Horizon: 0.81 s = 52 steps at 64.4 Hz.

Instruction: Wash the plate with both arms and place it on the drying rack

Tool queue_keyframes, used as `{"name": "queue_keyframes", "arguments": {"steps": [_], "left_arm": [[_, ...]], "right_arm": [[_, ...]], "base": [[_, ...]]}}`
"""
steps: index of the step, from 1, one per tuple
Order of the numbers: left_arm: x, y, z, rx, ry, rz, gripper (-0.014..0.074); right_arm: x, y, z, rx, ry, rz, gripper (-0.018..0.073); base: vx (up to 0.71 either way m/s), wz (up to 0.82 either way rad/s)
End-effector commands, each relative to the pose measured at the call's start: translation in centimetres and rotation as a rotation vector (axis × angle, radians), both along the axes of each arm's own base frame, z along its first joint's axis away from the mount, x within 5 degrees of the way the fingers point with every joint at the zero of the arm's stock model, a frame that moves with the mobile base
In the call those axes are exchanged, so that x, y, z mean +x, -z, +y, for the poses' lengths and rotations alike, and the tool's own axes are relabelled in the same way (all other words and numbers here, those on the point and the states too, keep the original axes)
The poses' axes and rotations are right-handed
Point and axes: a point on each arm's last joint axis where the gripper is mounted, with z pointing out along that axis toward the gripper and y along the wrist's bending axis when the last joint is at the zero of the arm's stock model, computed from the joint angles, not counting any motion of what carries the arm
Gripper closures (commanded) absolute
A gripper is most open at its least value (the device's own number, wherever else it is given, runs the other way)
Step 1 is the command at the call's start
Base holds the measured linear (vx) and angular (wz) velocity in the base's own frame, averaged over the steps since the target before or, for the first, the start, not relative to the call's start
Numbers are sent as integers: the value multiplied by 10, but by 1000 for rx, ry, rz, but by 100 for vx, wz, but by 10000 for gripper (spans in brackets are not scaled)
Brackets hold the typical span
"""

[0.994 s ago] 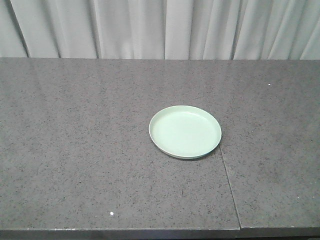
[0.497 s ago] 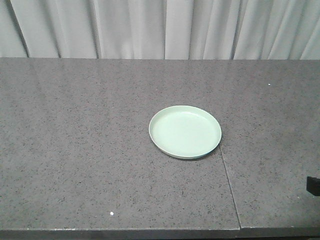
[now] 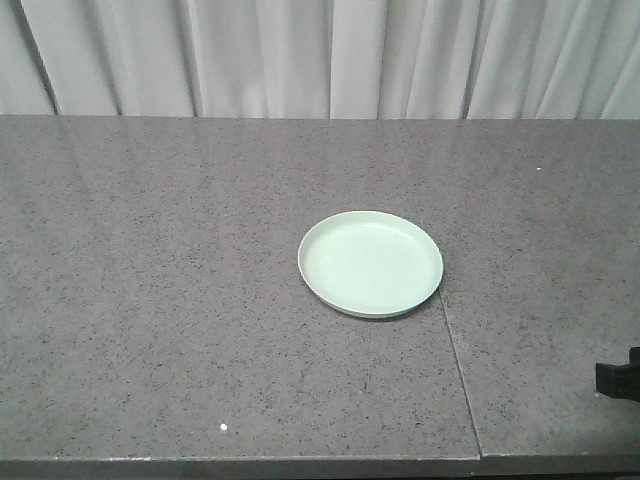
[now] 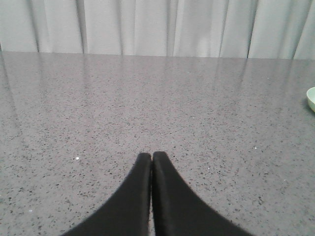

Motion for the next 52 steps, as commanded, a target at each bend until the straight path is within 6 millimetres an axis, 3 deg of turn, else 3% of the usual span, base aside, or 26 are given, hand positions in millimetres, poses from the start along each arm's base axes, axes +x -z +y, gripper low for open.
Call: {"name": "queue_keyframes", "arguments": {"steps": [1,30,41,52], "left_arm": [[0,-2,-1,-2,11,-68,593],[0,-2,-1,-2,11,-68,593],[0,-2,-1,-2,11,-68,593],[0,-2,-1,-2,11,-68,593]], "right_arm": [[6,-15,-2,-12,3,-87,513],[5,-15,-1,-42,-31,-85,128],[9,-19,4,-63,-127,-146,121],[13,-29,27,-18,-292,-273,122]], "base": [[0,0],[0,0],[0,0],[0,0]]}}
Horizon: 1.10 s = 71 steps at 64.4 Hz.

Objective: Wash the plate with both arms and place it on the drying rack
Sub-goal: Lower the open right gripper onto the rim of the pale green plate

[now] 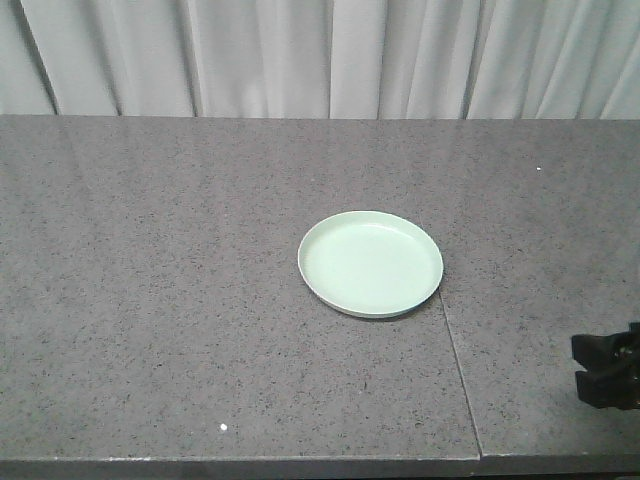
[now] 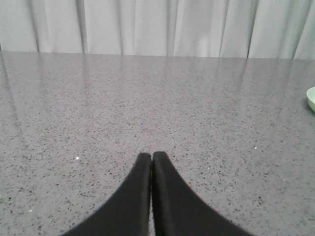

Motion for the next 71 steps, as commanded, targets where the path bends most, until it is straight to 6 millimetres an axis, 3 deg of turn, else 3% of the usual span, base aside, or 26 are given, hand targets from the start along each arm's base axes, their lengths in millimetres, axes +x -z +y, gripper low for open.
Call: {"name": "queue_keyframes", "arguments": {"steps": [1,11,18,38,47,71], "left_arm": [[0,-2,-1,-2,11,-68,593],[0,-2,-1,-2,11,-68,593],[0,-2,-1,-2,11,-68,593],[0,-2,-1,-2,11,-68,593],[0,-2,-1,-2,11,-68,593],[0,-2,-1,-2,11,-68,593]], "right_arm": [[8,-23,12,37,-74,-177,122],[13,-32,33,28,-192,-301,122],[26,-40,43,65,-204,-298,122],[97,-67,63,142,-165,-183,125],[131,-70,68,153,-116,-111,125],[215,-54,77,-20,-14,260,125]], "base": [[0,0],[0,0],[0,0],[0,0],[0,0],[0,0]]}}
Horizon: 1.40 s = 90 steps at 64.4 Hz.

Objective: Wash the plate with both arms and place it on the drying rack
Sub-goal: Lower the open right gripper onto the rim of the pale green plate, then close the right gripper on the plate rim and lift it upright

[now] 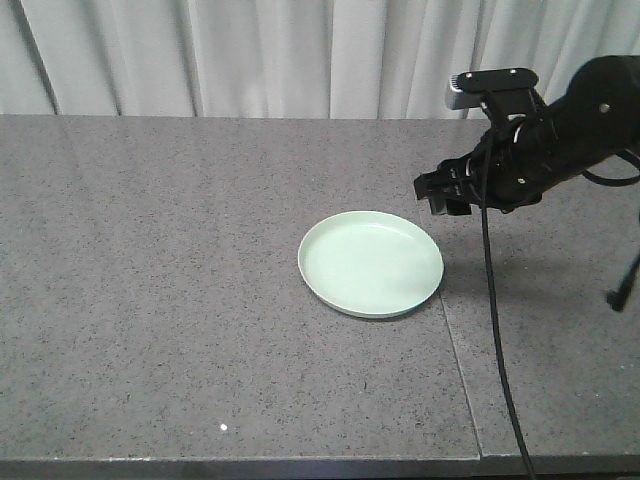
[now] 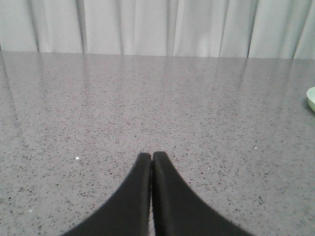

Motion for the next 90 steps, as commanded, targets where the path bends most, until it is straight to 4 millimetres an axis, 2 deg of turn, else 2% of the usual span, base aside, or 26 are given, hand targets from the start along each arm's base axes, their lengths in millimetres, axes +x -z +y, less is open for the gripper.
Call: {"name": "queue_keyframes", "arguments": {"steps": [1,9,19,37,53,58,61,72,80,90], "left_arm": [[0,-2,-1,-2,11,-68,593],[0,-2,-1,-2,11,-68,593],[0,-2,-1,-2,11,-68,593],[0,-2,-1,-2,11,-68,593],[0,-2,-1,-2,11,-68,593],[0,-2,-1,-2,11,-68,593],[0,-2,-1,-2,11,-68,593],[0,-2,-1,-2,11,-68,593],[0,-2,-1,-2,11,-68,593],[0,-2,-1,-2,11,-68,593]], "right_arm": [[12,-20,0,-25,8,-12,125],[29,-9,5,-37,8,45,125],[41,8,8,-44,11,103,125],[51,44,10,-72,9,215,125],[55,62,13,-59,18,264,139],[56,65,13,-61,19,272,181],[57,65,13,-60,19,269,244],[57,64,13,-58,20,261,576],[57,64,13,-55,20,258,570],[55,47,13,-36,22,187,568]], "base": [[0,0],[0,0],[0,0],[0,0],[0,0],[0,0],[0,0],[0,0],[0,0],[0,0]]}}
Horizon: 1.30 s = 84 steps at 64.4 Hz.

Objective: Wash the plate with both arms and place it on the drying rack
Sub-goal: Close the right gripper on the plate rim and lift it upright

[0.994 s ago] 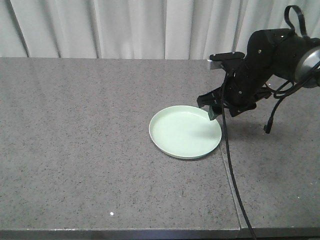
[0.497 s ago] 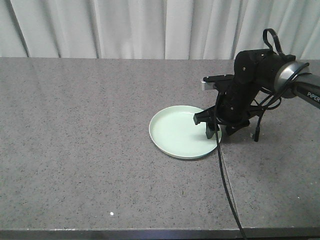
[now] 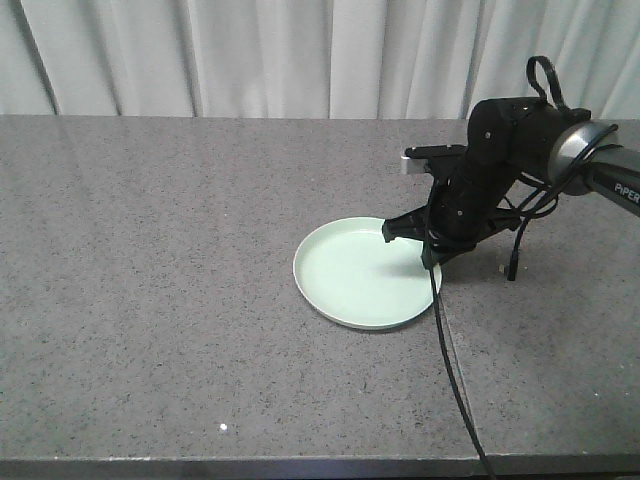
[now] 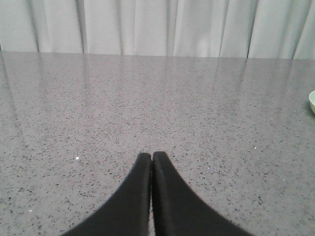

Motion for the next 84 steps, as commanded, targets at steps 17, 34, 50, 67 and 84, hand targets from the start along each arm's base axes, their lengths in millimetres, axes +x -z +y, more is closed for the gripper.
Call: {"name": "queue_keyframes", "arguments": {"steps": [17,34,50,67,84], "left_arm": [[0,-2,-1,-2,11,-68,593],[0,-2,-1,-2,11,-68,593],[0,-2,-1,-2,11,-68,593],[0,-2,-1,-2,11,-68,593],[0,-2,-1,-2,11,-68,593]], "right_arm": [[-16,-89,-2,86,-31,-290,568],[-49,-119,-9,146,-31,-520,566],[-110,-123,-27,142,-37,-735,564],[-176,-104,-46,141,-15,-914,564],[-218,-87,-57,129,-23,-947,564]], "base": [[0,0],[0,0],[0,0],[0,0],[0,0]]}}
